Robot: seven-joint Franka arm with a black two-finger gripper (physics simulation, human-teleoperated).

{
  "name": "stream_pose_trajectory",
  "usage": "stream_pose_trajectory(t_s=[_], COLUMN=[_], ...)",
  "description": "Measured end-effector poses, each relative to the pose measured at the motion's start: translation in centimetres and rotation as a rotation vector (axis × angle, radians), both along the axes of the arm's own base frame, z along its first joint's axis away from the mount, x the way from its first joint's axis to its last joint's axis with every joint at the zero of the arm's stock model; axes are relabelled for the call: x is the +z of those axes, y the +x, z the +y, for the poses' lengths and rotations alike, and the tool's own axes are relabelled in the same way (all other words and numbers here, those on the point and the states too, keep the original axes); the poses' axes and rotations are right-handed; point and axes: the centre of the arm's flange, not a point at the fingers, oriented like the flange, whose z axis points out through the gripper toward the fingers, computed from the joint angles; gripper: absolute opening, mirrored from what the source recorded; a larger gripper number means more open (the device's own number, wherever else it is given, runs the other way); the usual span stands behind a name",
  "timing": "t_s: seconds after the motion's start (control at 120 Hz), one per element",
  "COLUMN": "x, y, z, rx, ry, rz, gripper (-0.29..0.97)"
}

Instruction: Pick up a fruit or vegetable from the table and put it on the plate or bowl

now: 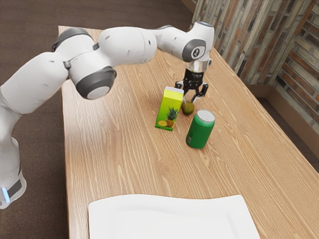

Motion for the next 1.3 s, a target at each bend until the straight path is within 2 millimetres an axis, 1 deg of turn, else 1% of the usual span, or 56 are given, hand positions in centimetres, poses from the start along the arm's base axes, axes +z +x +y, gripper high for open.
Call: stream_pose_trajectory(t_s=[0.117, 0.133, 0.158, 0.2, 0.25, 0.333, 0.433, 0.517, 0.55, 0.733, 0.792, 0.95, 1.017, 1.042, 1.225, 1.267, 1.3], x=[1.6, 1.7, 2.0, 2.1, 2.1, 1.8, 1.2, -0.1, -0.6, -3.7, -4.2, -4.5, -4.6, -4.7, -4.9, -4.9, -4.9], y=[-0.2, -0.2, 0.0, 0.5, 0.9, 1.2, 1.4, 1.4, 1.4, 1.5, 1.5, 1.5, 1.4, 1.4, 1.2, 1.2, 1.2], z=[-0.1, -0.1, -0.3, -1.2, -1.9, -2.2, -1.9, -1.7, -1.6, -0.9, -0.5, -0.4, -0.4, -0.4, -0.5, -0.5, -0.6], rx=[-0.004, -0.005, -0.012, -0.030, -0.044, -0.054, -0.056, -0.056, -0.055, -0.047, -0.043, -0.045, -0.047, -0.048, -0.052, -0.054, -0.055], ry=[-0.008, -0.009, -0.009, -0.014, -0.014, -0.006, 0.004, 0.008, 0.009, 0.014, 0.015, 0.015, 0.016, 0.016, 0.012, 0.011, 0.011], rz=[-0.027, -0.030, -0.043, -0.063, -0.080, -0.090, -0.091, -0.075, -0.068, -0.025, -0.018, -0.018, -0.013, -0.009, 0.004, 0.005, 0.004], gripper=[0.15, 0.17, 0.24, 0.35, 0.45, 0.55, 0.62, 0.65, 0.70, 0.68, 0.68, 0.67, 0.56, 0.55, 0.66, 0.67, 0.65])
